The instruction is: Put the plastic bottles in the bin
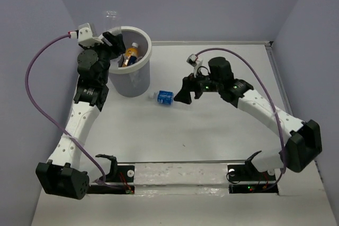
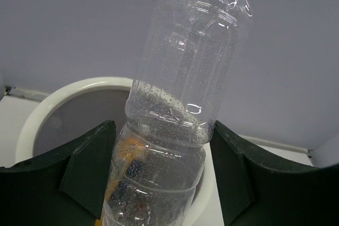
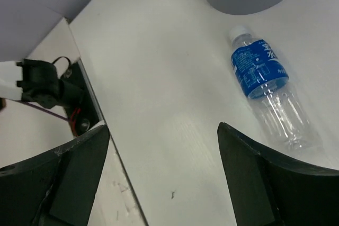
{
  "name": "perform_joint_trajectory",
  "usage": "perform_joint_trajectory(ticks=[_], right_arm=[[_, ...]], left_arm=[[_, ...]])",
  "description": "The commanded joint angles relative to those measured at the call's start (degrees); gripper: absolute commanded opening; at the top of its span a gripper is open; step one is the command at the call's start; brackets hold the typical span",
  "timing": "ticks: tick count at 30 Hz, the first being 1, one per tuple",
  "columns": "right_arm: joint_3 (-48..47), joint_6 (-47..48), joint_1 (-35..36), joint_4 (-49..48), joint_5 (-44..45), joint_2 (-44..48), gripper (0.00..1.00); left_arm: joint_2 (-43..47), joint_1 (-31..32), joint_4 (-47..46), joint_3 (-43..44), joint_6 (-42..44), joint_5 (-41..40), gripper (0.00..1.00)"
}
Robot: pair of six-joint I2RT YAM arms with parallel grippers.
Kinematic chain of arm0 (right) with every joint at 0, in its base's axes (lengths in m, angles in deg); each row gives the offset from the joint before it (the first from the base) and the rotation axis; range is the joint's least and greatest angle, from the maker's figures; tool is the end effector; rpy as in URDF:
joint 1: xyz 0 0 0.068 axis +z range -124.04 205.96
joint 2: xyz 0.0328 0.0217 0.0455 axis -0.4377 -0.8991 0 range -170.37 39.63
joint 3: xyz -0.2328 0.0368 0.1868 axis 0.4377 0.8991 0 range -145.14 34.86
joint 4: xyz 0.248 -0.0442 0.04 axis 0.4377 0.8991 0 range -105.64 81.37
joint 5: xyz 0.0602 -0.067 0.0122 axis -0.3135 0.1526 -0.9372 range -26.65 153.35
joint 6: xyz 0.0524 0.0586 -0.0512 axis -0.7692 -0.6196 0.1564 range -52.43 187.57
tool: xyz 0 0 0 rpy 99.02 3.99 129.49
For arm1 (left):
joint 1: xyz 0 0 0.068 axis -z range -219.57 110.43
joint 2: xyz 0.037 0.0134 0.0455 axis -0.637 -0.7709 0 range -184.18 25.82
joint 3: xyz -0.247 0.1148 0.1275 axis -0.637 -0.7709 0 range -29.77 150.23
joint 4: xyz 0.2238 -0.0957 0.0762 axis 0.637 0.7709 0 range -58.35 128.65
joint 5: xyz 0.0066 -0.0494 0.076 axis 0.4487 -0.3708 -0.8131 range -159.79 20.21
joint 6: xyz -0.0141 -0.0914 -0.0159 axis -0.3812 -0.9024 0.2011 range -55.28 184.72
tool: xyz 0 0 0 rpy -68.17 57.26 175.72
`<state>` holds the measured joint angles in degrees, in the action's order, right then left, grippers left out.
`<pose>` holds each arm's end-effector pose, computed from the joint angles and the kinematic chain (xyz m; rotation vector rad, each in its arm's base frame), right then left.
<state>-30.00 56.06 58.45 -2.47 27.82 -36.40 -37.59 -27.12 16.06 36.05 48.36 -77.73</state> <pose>0.2476 0.2159 0.3515 -0.7865 1.9299 1.0995 0.2705 -0.0478 0.4940 -0.1636 1.2568 -0.3472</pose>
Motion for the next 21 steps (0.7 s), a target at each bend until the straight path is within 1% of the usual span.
perform_joint_trajectory(ticks=[1,2,3,4,6,8,9,10,16,21], right_arm=[[-11.3,12.6,4.4,4.8,12.8,-11.5,0.87],[-12.5,12.6,4.9,4.9,14.3,-11.5,0.87],[-13.8,15.5,5.5,5.4,16.0,-15.4,0.87],[-16.2,18.4,6.1,6.5,18.4,-17.3,0.87],[-18.3,20.8,6.7,7.1,20.1,-22.1,0.89],[-21.4,22.9,7.2,8.7,21.9,-25.0,0.91],[-22.2,25.0,7.8,9.2,22.1,-26.4,0.93],[-23.7,26.0,8.3,9.9,22.8,-29.1,0.99],[-29.1,30.1,9.6,13.5,24.5,-38.6,1.0],[-31.2,31.5,10.9,13.3,27.0,-42.3,1.0]], left_arm=[[0.8,-5.1,-7.9,-1.8,-1.9,2.4,0.68],[0.4,-5.7,-8.8,-2.3,-2.0,2.7,0.68],[-0.4,-6.4,-9.9,-2.6,-2.3,2.9,0.68],[-0.9,-7.4,-11.4,-2.9,-2.7,3.5,0.68],[-2.7,-8.0,-12.8,-2.9,-2.9,4.2,0.68],[-3.8,-8.7,-14.5,-2.3,-3.2,5.0,0.68],[-4.9,-8.8,-15.2,-1.9,-3.4,5.5,0.68],[-5.6,-8.9,-16.2,-1.2,-3.5,6.4,0.68],[-11.0,-8.9,-20.4,0.4,-3.9,7.7,0.68],[-16.3,-8.9,-23.1,2.1,-3.3,7.7,0.68]])
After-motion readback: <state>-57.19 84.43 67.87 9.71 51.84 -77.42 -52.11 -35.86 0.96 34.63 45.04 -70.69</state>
